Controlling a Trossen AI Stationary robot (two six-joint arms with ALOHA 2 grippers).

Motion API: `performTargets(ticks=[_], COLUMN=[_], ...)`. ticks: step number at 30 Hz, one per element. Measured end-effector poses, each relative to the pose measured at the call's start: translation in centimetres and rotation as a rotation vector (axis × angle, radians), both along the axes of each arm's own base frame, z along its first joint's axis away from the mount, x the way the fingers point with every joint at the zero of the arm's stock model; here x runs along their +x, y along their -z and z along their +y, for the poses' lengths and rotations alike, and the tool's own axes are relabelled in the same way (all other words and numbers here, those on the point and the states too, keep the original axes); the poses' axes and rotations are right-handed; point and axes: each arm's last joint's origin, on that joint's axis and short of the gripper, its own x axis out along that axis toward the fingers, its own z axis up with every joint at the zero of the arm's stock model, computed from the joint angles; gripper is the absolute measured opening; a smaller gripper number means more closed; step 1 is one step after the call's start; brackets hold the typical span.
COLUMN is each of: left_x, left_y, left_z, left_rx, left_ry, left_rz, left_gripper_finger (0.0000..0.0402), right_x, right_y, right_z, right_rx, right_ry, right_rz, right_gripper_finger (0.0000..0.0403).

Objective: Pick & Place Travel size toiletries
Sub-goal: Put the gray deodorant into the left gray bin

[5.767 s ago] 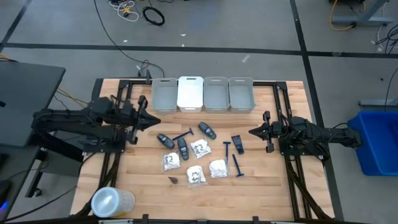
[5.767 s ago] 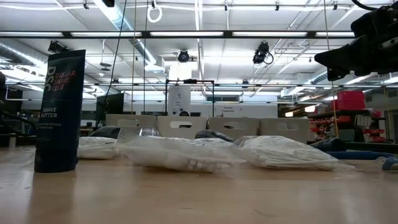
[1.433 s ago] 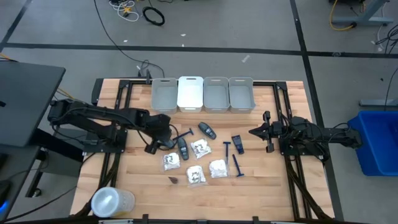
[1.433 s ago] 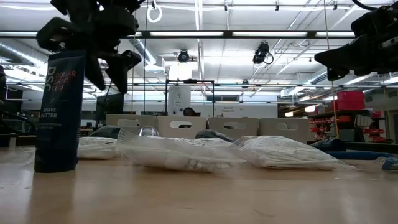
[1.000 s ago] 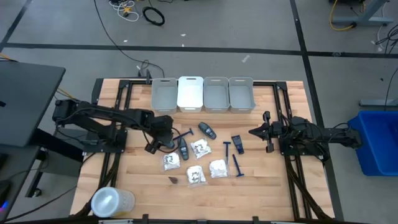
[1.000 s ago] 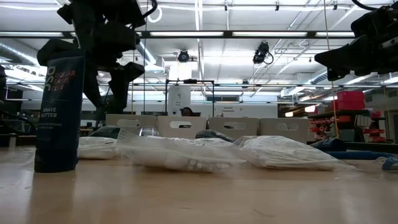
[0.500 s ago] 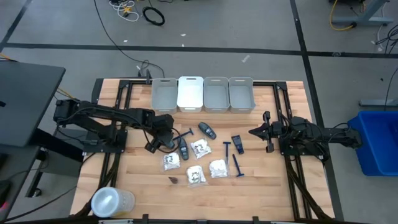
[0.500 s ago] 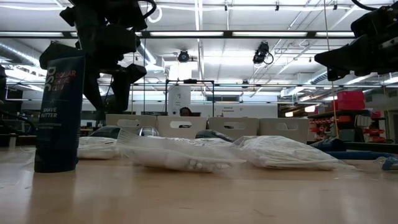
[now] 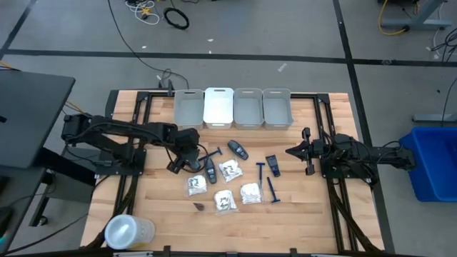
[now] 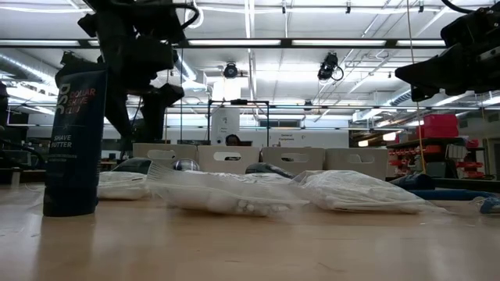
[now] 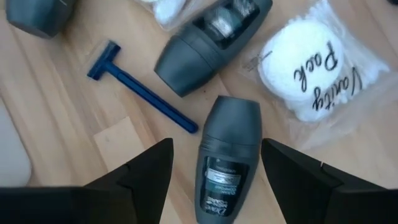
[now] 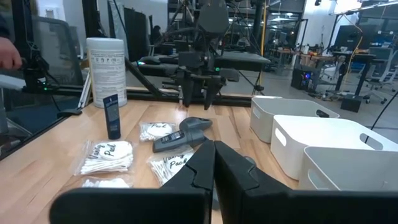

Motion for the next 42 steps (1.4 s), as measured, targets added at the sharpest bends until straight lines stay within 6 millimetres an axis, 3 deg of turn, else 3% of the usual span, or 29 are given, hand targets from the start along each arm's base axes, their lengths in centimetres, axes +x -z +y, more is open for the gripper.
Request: performTargets(ticks=[8,20,32,42], left_x=[-1.5,-1.3,-1.1,-0.3], left_y=[2.9,2.9,2.8,4.7], left_z=[-0.1,-0.1,-0.1,0.4], left_rx=[0.002,0.010,0.007,-0.020], left_ry=[0.023,0.018,0.023,0.005], left_rz=[0.060,0.026,0.003,0.058], left_gripper_finger=[0.0254,0.0258,0.0341,0.0334], right_x=[0.0,0.0,0.0,0.0], right_y=[0.0,0.0,0.0,0.0], right_z=[0.0,0.0,0.0,0.0], right_rx=[0.000,0.000,0.000,0.000], right_ry=[0.000,0.000,0.000,0.000], right_rz=[0.000,0.000,0.000,0.000], right_gripper_finger=[0.0014,0.0014,0.0014,0.0014])
